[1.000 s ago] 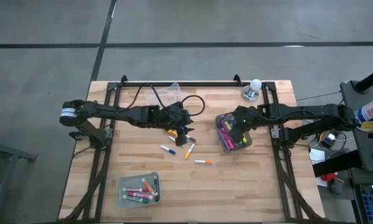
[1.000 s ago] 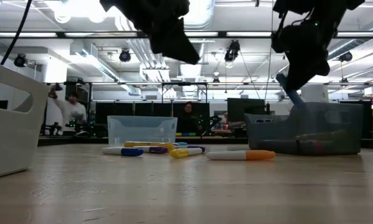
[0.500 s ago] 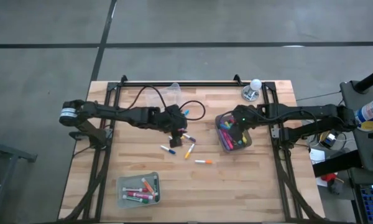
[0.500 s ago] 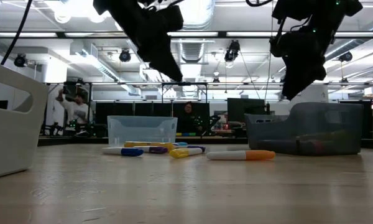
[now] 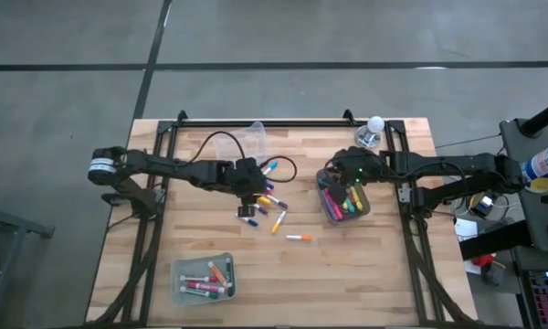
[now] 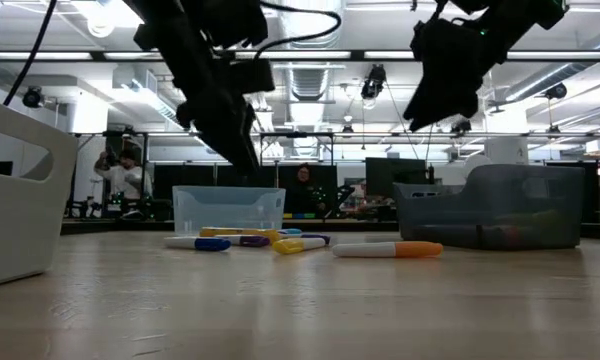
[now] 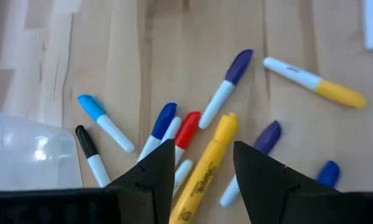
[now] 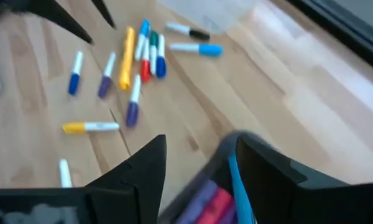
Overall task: Pick & Place Markers
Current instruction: Put the dark yellow highlighter pen into the black bin
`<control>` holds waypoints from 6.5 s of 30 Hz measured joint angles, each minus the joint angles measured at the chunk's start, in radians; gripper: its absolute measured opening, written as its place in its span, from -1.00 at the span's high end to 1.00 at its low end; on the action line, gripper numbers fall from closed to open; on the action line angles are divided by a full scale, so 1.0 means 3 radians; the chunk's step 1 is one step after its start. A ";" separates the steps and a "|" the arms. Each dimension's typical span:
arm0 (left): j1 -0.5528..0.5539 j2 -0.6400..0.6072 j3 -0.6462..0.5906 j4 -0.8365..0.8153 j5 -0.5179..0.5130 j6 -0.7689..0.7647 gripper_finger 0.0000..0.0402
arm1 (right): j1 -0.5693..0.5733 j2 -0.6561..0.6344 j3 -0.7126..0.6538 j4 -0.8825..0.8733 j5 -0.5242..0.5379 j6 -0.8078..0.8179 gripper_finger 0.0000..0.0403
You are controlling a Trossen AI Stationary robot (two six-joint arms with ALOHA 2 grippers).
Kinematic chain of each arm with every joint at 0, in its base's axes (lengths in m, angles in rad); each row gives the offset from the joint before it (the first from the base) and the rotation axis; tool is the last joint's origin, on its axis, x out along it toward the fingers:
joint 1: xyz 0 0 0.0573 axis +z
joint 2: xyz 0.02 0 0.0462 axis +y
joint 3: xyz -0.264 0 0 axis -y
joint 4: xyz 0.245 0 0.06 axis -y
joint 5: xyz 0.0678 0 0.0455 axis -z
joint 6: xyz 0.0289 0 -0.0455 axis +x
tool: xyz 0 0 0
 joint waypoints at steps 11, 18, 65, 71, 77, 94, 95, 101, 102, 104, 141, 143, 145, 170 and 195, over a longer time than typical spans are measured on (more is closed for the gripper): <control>0.0094 0.0423 -0.0021 0.0085 0.0140 0.0304 0.22 | 0.0000 0.0000 0.0000 0.0244 0.0000 -0.0138 0.11; 0.0093 0.0635 -0.0032 0.0237 0.0267 0.0357 0.22 | 0.0000 0.0000 0.0000 0.0253 0.0001 -0.0150 0.13; 0.0089 0.0332 0.0790 0.0407 0.0941 -0.0215 0.72 | 0.0207 0.0001 -0.0458 0.1651 -0.0482 -0.1047 0.17; 0.0089 0.0332 0.0868 0.0588 0.0968 -0.0286 0.72 | 0.0226 0.0001 -0.0476 0.1704 -0.0663 -0.1040 0.18; 0.0089 0.0335 0.0895 0.0681 0.0970 -0.0299 0.72 | 0.0227 0.0001 -0.0482 0.1899 -0.0715 -0.1018 0.13; 0.0087 0.0336 0.1017 0.0848 0.1069 -0.0359 0.72 | 0.0227 0.0001 -0.0483 0.2169 -0.0697 -0.1039 0.12; 0.0087 0.0336 0.1014 0.0851 0.1069 -0.0358 0.72 | 0.0227 0.0001 -0.0483 0.2171 -0.0697 -0.1042 0.13; 0.0087 0.0336 0.1008 0.0900 0.1069 -0.0366 0.72 | 0.0220 0.0001 -0.0483 0.2145 -0.0702 -0.1016 0.24; 0.0087 0.0336 0.1007 0.0928 0.1070 -0.0403 0.72 | 0.0220 0.0001 -0.0483 0.2136 -0.0709 -0.1016 0.27; 0.0087 0.0336 0.1008 0.0953 0.1093 -0.0435 0.72 | 0.0221 0.0001 -0.0483 0.2135 -0.0712 -0.1013 0.32; 0.0096 0.0351 0.1026 0.1081 0.1175 -0.0417 0.72 | 0.0221 0.0144 -0.0474 0.2448 -0.0912 -0.0892 0.33; 0.0097 0.0351 0.1020 0.1018 0.1172 -0.0426 0.72 | 0.0221 0.0236 -0.0462 0.2488 -0.0909 -0.0891 0.36; 0.0097 0.0351 0.1016 0.0981 0.1170 -0.0435 0.72 | 0.0220 0.0329 -0.0440 0.2533 -0.0909 -0.0906 0.42; 0.0101 0.0314 0.1001 0.0984 0.0927 -0.0546 0.27 | 0.0220 0.0128 -0.0310 0.1822 -0.0914 -0.0876 0.72; 0.0105 0.0158 0.0991 0.0531 0.0812 -0.0570 0.18 | 0.0218 -0.0158 0.0387 -0.1256 0.0371 0.0358 0.72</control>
